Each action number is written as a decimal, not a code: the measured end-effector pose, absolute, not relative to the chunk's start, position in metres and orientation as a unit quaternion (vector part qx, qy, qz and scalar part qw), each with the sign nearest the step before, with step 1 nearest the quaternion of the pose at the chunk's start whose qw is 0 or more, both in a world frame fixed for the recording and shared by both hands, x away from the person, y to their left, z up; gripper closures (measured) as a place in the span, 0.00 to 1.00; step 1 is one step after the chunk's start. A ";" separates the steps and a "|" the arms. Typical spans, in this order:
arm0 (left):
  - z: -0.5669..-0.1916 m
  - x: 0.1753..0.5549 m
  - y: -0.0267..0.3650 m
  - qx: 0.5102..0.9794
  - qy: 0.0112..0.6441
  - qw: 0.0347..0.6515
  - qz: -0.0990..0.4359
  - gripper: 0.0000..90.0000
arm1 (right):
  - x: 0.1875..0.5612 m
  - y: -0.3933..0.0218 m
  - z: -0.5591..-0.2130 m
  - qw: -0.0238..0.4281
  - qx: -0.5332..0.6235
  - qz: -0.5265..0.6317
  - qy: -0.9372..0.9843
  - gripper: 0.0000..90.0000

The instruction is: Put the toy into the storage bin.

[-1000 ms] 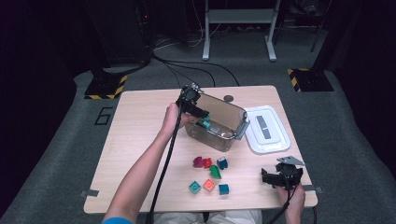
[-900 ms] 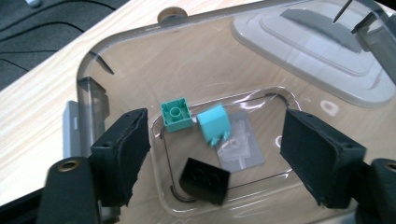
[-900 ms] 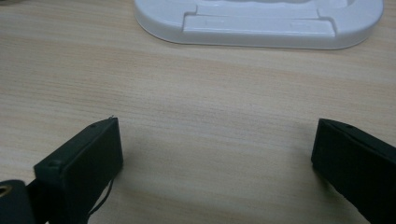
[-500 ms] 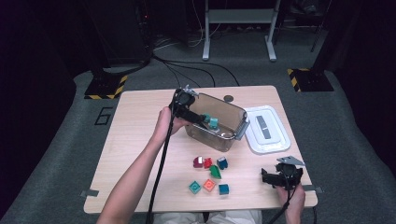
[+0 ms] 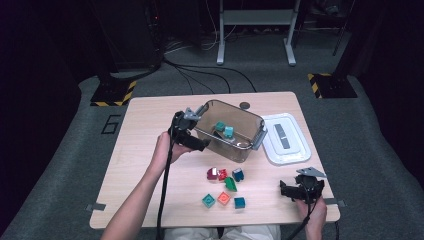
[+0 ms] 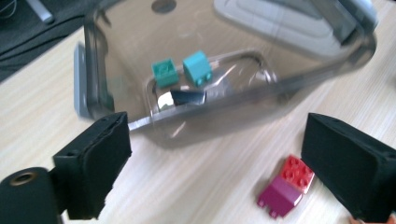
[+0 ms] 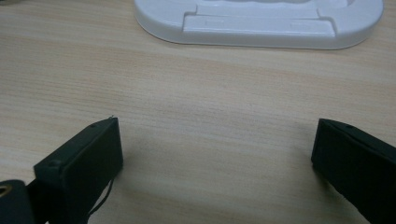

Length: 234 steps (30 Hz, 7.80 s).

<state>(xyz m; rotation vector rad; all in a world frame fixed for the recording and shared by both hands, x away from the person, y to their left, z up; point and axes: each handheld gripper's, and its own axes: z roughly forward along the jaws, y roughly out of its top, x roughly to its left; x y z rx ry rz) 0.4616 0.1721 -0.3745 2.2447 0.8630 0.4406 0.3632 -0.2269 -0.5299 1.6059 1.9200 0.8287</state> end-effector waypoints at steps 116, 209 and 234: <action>-0.379 0.464 0.190 0.863 0.328 0.349 0.160 0.65 | 0.363 -0.227 -0.530 0.250 0.591 0.304 0.704 0.02; -0.367 0.566 0.125 0.875 0.361 0.288 0.145 0.40 | 0.365 -0.228 -0.530 0.247 0.591 0.301 0.706 0.00; -0.353 0.491 0.162 0.867 0.328 0.333 0.173 0.14 | 0.365 -0.228 -0.530 0.248 0.591 0.301 0.706 0.00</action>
